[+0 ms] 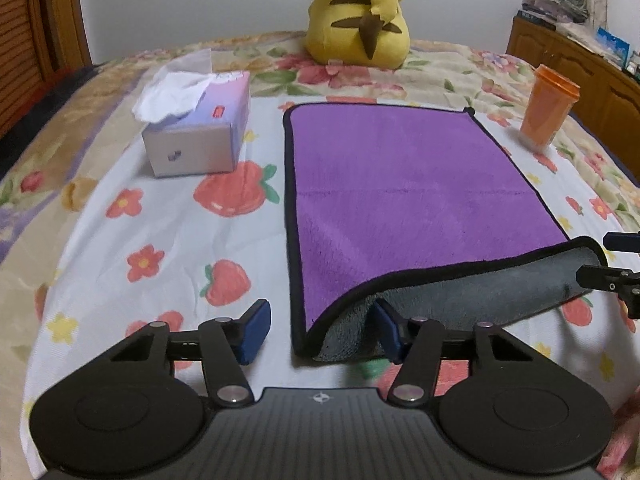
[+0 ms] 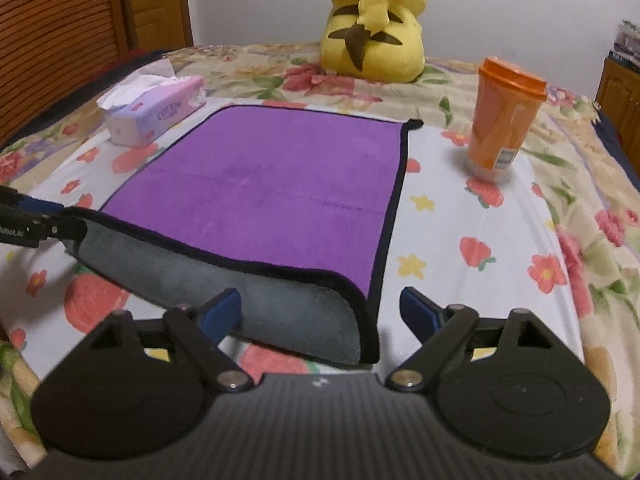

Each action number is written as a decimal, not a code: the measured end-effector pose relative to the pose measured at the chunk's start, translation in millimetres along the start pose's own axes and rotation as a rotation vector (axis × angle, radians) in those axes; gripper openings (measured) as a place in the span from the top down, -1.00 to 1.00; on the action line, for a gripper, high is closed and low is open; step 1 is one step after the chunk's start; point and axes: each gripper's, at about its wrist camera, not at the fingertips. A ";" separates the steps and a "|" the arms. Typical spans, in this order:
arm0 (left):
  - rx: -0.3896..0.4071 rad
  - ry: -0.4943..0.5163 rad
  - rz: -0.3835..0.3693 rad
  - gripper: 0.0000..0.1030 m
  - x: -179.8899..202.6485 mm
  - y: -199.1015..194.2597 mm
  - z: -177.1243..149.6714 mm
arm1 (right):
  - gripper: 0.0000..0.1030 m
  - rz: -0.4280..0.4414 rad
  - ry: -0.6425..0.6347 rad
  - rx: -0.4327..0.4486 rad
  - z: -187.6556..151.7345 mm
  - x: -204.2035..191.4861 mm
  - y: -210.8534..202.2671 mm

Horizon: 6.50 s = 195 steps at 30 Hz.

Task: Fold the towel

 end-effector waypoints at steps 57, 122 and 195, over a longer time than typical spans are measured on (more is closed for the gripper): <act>0.183 -0.028 -0.082 0.83 -0.8 -40.0 17.6 | 0.92 0.019 0.025 0.090 18.1 20.0 -15.2; 0.274 0.014 -0.097 0.84 1.6 -3.8 75.9 | 0.92 0.085 -0.035 0.209 64.5 38.4 -11.2; 0.156 0.018 0.048 0.46 30.2 164.7 177.9 | 0.86 -0.084 -0.104 0.163 118.8 106.7 129.5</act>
Point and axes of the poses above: each gripper's, at about its wrist camera, not at the fingertips, and y roughly the way its jaws point, x to its right, z to its top, and after that the axes turned 13 degrees about z, right-handed
